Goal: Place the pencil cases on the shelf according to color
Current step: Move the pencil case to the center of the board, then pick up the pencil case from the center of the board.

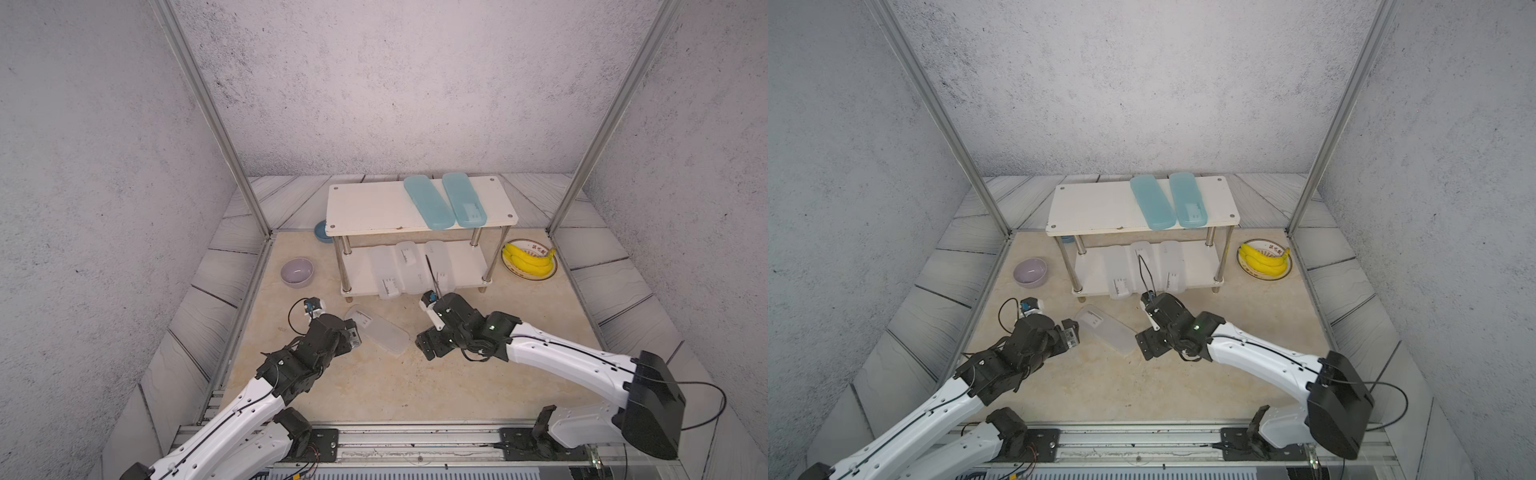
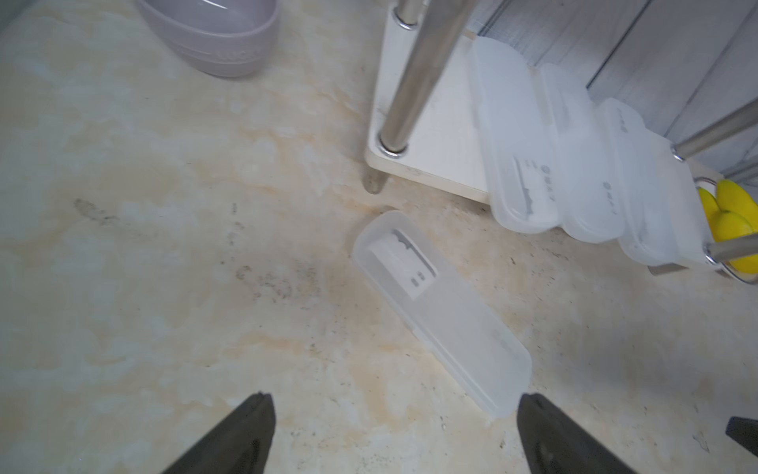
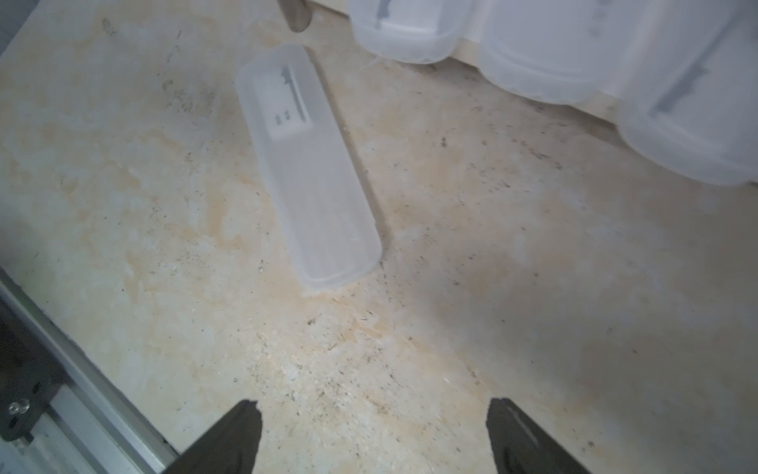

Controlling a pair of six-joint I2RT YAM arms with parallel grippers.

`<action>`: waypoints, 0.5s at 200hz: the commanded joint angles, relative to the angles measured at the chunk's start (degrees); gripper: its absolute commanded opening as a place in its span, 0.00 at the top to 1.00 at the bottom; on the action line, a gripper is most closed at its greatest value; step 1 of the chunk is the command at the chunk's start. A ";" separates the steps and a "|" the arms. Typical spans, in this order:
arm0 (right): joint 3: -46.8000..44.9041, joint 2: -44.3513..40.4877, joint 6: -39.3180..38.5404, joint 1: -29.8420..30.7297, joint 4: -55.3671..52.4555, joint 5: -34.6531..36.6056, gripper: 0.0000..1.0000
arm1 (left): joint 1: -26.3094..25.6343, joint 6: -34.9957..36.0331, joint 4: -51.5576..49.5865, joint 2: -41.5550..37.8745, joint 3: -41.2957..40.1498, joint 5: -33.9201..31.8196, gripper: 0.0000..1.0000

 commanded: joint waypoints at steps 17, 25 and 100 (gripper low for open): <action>-4.12 -7.22 2.82 -0.12 -4.06 8.53 0.35 | -8.09 -3.87 2.15 8.43 4.69 2.63 0.01; -4.86 -8.59 2.84 -0.14 -4.22 9.25 0.34 | -10.38 -3.81 2.13 10.33 6.63 2.02 0.01; -5.63 -11.96 -2.08 -0.47 -4.65 8.86 0.19 | -21.09 -2.64 -4.65 12.68 18.33 -4.53 0.00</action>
